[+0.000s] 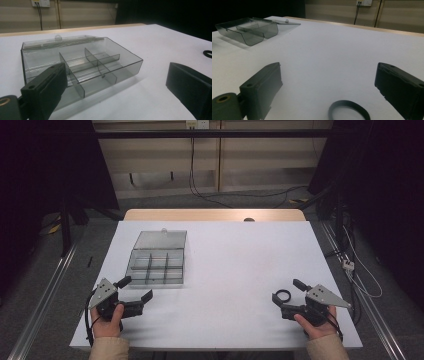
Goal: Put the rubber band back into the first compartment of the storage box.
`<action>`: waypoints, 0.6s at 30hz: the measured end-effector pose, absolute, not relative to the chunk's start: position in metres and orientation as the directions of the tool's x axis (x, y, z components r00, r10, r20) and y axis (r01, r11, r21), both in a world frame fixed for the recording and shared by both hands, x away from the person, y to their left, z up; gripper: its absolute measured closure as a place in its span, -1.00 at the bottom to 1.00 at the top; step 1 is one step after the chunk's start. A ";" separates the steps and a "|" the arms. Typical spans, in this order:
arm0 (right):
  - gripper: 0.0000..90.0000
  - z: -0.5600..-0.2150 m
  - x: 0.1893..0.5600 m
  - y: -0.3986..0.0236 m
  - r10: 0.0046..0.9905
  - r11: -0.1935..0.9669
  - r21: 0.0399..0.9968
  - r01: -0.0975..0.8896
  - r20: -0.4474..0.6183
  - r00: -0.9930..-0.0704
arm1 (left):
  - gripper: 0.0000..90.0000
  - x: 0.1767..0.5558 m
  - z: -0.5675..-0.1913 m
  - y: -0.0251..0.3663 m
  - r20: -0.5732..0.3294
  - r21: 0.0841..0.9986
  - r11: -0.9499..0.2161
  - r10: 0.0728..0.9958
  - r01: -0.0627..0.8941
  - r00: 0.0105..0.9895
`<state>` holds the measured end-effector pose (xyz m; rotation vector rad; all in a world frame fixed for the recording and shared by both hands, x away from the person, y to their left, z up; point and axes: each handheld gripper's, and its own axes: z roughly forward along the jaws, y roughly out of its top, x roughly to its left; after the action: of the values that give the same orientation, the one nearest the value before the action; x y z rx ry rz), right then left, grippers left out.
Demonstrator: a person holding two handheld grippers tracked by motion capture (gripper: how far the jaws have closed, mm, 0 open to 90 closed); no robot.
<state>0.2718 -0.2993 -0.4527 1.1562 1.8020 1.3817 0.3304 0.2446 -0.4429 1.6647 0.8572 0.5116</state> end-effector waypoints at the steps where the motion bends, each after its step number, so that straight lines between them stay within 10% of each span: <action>1: -0.84 -0.453 0.272 -0.299 0.890 0.086 0.955 0.284 0.055 -0.452 | -0.93 0.330 -0.443 0.245 -0.104 0.958 -0.097 0.761 0.270 0.640; 18: 0.07 -0.453 0.288 -0.324 0.916 0.177 0.868 0.463 0.027 -0.399 | -0.92 0.332 -0.444 0.245 -0.105 0.956 -0.100 0.762 0.276 0.639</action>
<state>0.2884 -0.3237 -0.4527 1.2947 1.9433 1.1521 0.3315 0.2446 -0.4437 1.6704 0.8609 0.5084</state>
